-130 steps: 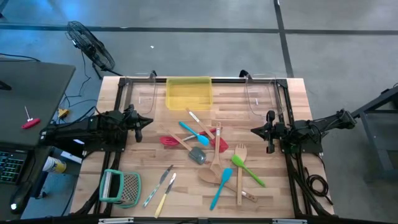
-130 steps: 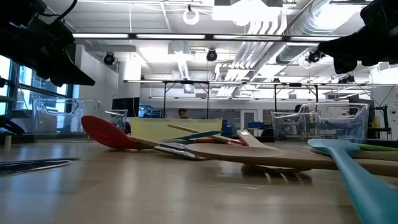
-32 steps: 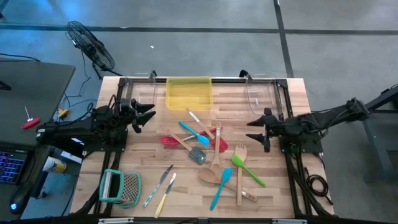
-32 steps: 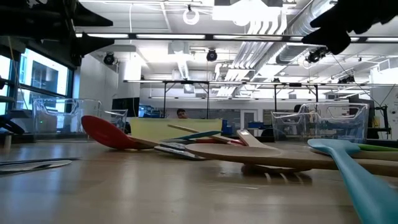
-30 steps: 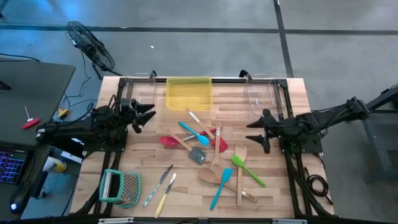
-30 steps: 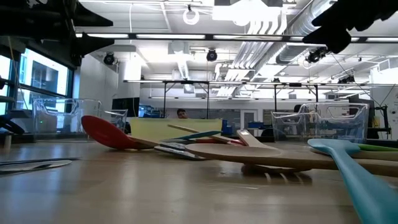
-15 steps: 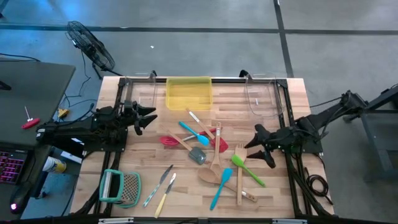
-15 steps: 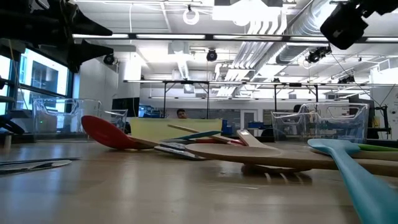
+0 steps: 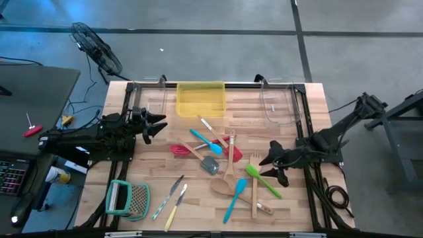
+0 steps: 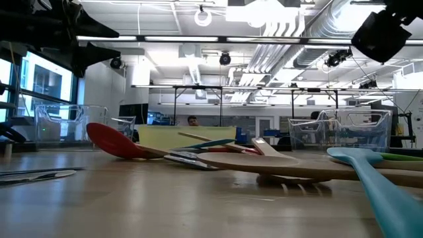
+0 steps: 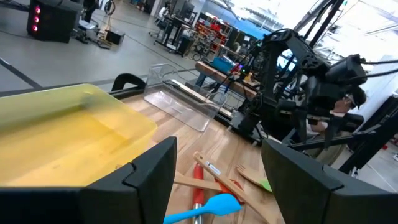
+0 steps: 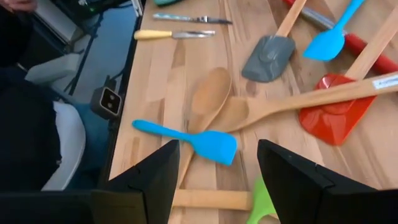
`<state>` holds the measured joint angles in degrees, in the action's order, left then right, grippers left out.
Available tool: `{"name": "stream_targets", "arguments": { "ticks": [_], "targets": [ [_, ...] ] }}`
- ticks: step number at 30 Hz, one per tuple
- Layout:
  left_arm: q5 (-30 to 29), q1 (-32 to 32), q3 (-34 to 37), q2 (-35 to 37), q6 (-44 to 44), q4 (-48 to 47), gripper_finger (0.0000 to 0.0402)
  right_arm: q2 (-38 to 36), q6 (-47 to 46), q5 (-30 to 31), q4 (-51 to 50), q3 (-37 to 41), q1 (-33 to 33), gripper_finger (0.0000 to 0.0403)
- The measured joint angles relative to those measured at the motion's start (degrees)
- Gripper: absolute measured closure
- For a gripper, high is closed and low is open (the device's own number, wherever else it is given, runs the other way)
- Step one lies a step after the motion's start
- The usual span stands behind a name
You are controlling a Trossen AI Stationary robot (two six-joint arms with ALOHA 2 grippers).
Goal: Pick & Place Kitchen Items
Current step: Put the green spatula into the yellow bin
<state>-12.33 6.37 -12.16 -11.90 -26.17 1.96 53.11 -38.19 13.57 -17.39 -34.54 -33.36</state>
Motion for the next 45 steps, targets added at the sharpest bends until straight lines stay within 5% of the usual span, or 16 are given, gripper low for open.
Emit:
{"name": "stream_targets", "arguments": {
  "ticks": [15, 45],
  "targets": [
    [0.0, 0.0, 0.0, 0.0, 0.0, -0.7, 0.0169, 3.8, -10.4, -3.5, -0.4, 0.0, -1.9, 0.0190],
    [-0.3, 0.0, 0.0, 0.0, 0.1, -2.4, 0.0169, 22.8, -11.7, -9.3, -5.1, 0.0, -1.9, 0.0190]
  ]
}}
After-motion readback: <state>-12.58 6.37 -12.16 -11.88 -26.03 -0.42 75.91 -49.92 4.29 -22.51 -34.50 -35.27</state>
